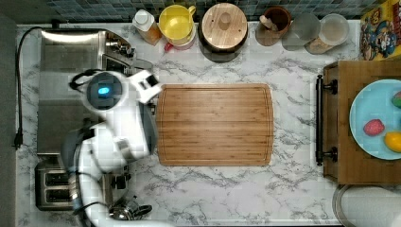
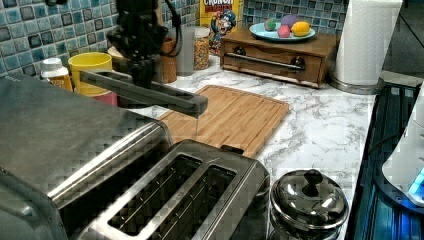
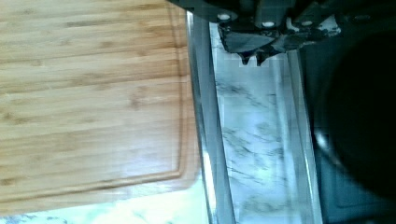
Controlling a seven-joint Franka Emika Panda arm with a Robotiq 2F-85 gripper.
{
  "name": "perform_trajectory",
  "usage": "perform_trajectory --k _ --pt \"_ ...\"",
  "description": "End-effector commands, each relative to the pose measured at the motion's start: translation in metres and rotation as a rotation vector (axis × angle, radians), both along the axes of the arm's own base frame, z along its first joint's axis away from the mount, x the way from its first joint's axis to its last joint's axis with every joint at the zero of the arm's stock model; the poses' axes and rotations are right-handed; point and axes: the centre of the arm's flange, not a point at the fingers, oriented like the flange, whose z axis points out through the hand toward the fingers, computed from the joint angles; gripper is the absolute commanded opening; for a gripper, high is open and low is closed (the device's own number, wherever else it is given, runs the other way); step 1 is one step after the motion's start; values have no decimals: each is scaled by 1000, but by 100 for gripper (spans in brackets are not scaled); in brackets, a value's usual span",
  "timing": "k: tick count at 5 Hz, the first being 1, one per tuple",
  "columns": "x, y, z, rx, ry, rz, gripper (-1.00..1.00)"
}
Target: Close the oven.
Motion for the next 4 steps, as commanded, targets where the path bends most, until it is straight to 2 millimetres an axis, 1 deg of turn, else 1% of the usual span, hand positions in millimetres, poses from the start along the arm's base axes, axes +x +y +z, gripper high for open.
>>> perform_trajectory --k 1,2,3,4 --pt "9 84 71 -192 -204 -58 -100" --pt "2 55 97 -90 -252 -121 -100" --pt "-20 28 129 88 -312 -147 -100" --pt "-33 53 150 -17 -288 -97 -100"
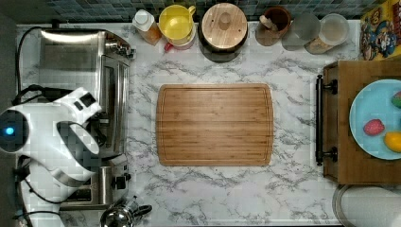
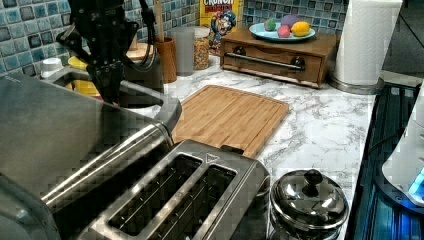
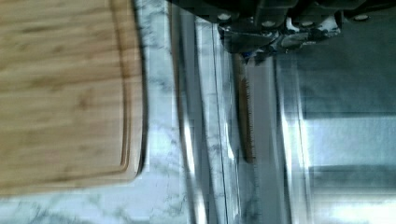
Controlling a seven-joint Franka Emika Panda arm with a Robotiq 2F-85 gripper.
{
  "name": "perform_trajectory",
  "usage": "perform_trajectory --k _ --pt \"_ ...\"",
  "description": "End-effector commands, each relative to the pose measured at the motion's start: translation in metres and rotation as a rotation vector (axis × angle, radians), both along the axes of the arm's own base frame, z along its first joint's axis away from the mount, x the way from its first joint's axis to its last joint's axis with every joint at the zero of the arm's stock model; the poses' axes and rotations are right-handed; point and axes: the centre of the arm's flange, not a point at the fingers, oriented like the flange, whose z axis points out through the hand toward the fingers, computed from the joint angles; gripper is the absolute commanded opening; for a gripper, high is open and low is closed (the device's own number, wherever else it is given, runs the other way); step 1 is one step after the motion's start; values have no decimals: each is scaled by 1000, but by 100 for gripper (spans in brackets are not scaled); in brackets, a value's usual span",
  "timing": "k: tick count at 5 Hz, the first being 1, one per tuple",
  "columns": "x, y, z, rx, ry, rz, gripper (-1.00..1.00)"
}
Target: Close the oven.
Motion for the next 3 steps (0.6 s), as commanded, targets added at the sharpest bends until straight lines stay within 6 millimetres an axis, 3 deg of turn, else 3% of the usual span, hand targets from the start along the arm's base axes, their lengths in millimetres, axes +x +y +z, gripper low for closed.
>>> perform_trajectory --k 1,3 --pt "5 -41 126 41 -177 -52 -100" --pt "5 -41 126 41 -177 -52 -100"
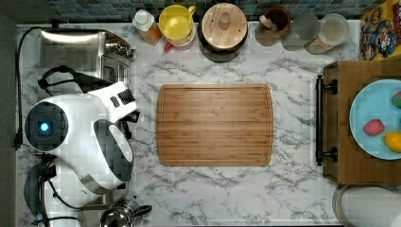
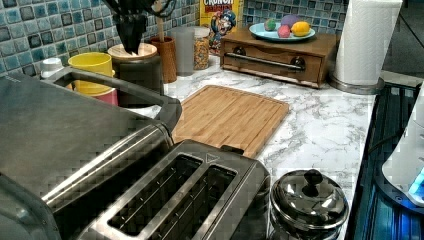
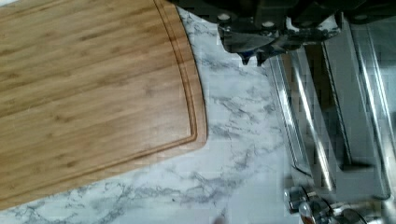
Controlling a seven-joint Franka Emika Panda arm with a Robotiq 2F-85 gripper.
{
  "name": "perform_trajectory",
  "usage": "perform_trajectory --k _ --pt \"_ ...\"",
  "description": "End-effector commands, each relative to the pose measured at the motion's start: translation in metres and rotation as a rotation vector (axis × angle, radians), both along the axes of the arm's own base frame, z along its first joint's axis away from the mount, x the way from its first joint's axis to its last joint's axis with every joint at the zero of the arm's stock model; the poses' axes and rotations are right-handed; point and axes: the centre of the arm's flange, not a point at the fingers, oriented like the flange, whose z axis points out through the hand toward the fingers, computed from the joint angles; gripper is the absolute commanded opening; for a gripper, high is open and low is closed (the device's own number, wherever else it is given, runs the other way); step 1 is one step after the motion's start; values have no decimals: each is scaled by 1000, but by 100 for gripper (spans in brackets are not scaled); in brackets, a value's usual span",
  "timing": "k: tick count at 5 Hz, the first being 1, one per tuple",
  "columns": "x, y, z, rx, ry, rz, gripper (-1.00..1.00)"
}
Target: Close the oven.
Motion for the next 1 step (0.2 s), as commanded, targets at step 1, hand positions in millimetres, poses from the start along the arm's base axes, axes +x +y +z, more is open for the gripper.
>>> perform_trajectory --k 1 --pt "-10 39 64 40 -125 94 -100"
